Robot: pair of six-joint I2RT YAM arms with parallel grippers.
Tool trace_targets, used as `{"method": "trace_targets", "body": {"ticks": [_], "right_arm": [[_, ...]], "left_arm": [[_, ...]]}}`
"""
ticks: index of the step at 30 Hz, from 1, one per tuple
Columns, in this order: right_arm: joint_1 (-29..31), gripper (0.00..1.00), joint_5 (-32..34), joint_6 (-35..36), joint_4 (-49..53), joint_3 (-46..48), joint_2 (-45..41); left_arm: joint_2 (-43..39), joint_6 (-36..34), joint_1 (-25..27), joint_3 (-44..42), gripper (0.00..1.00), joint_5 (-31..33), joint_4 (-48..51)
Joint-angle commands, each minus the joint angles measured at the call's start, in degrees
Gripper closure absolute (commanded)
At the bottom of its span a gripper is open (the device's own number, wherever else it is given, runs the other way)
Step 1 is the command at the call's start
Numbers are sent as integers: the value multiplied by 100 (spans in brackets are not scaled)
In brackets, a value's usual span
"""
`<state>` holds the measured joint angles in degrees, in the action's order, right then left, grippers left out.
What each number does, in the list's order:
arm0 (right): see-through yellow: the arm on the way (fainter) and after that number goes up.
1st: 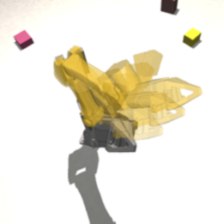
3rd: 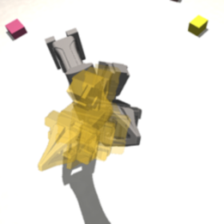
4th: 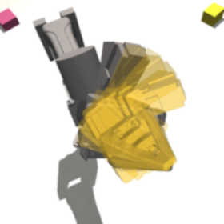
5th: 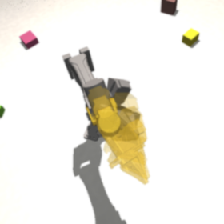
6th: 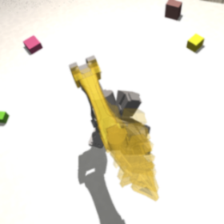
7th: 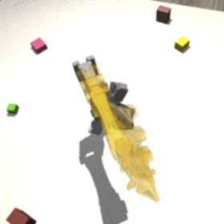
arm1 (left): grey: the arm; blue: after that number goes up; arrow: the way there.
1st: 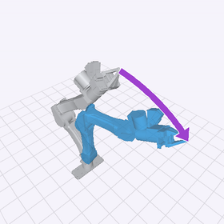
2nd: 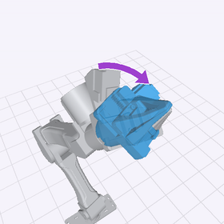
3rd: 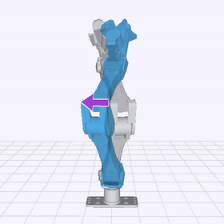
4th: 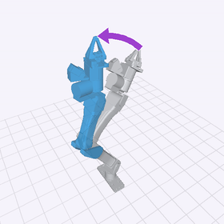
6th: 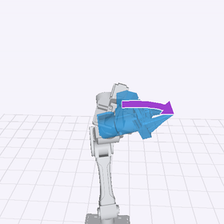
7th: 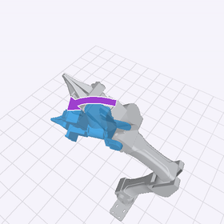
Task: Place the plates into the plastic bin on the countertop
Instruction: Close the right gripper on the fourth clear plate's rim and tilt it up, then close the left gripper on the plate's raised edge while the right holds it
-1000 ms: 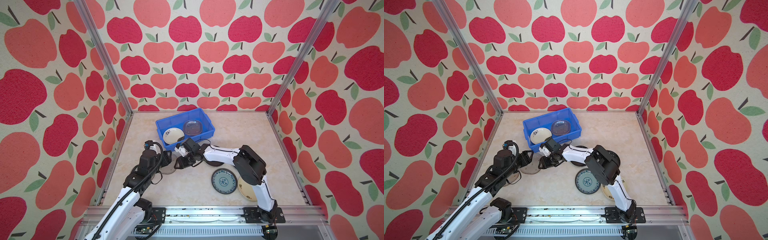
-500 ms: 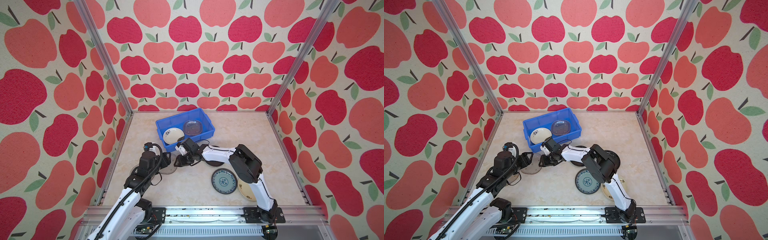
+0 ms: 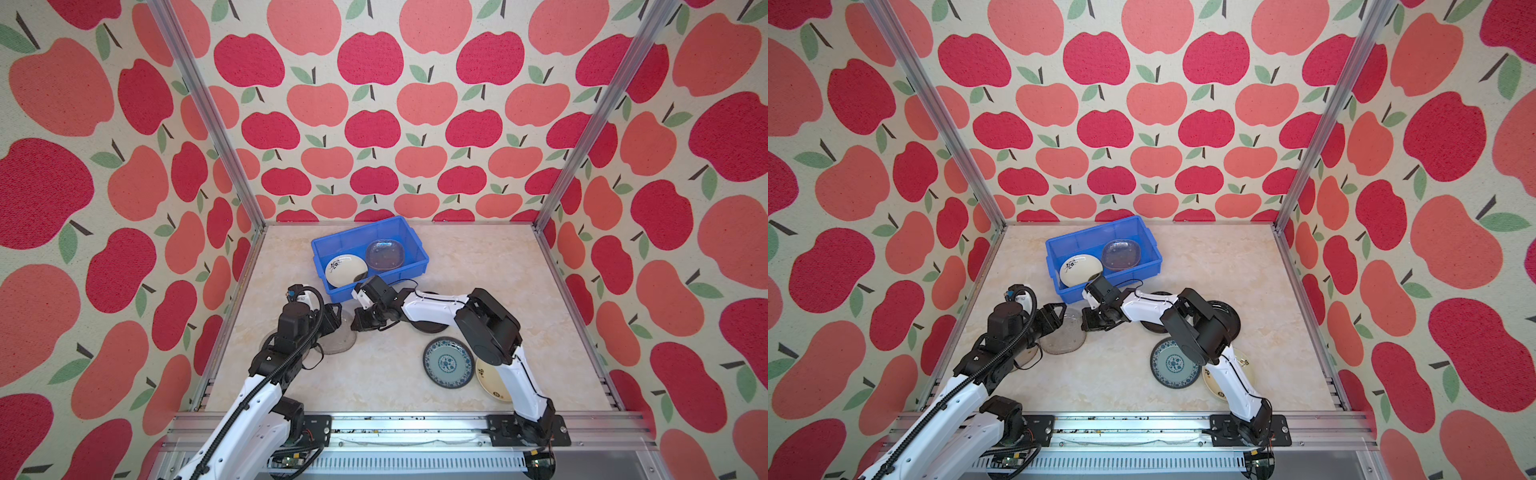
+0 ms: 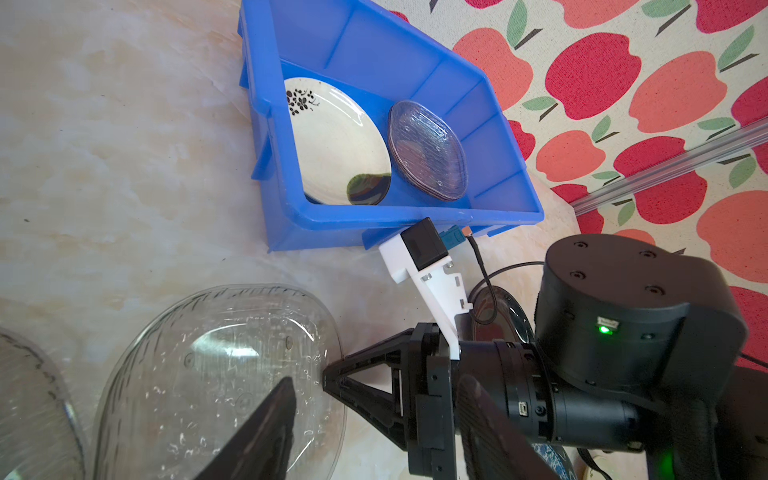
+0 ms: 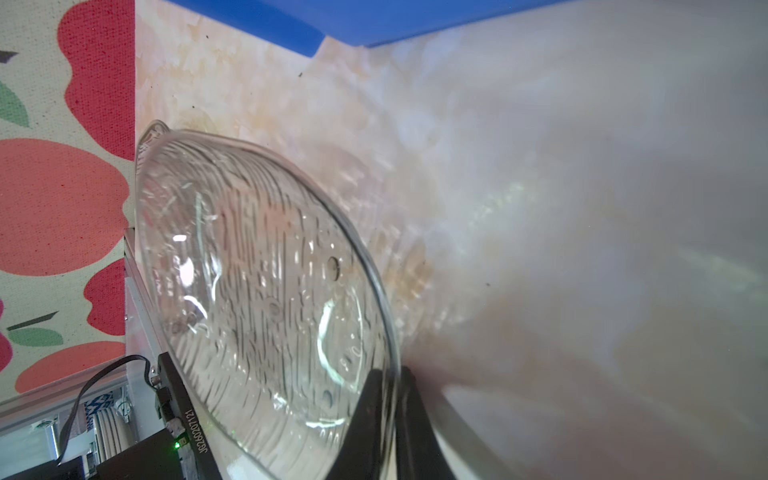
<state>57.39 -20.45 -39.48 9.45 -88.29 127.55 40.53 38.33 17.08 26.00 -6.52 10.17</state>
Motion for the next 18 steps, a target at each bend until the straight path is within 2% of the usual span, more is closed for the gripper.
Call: {"method": "trace_targets", "body": {"ticks": [1, 3, 8, 18], "right_arm": [[-61, 95, 232, 24, 126, 0, 84], [-52, 100, 284, 40, 122, 78, -19], [-69, 100, 462, 115, 184, 302, -356], [-231, 100, 259, 360, 674, 515, -1048]], "left_arm": [[7, 110, -29, -98, 36, -72, -168], [44, 111, -27, -116, 36, -71, -212], [326, 88, -25, -73, 36, -159, -411], [1164, -185, -21, 452, 35, -391, -764]]}}
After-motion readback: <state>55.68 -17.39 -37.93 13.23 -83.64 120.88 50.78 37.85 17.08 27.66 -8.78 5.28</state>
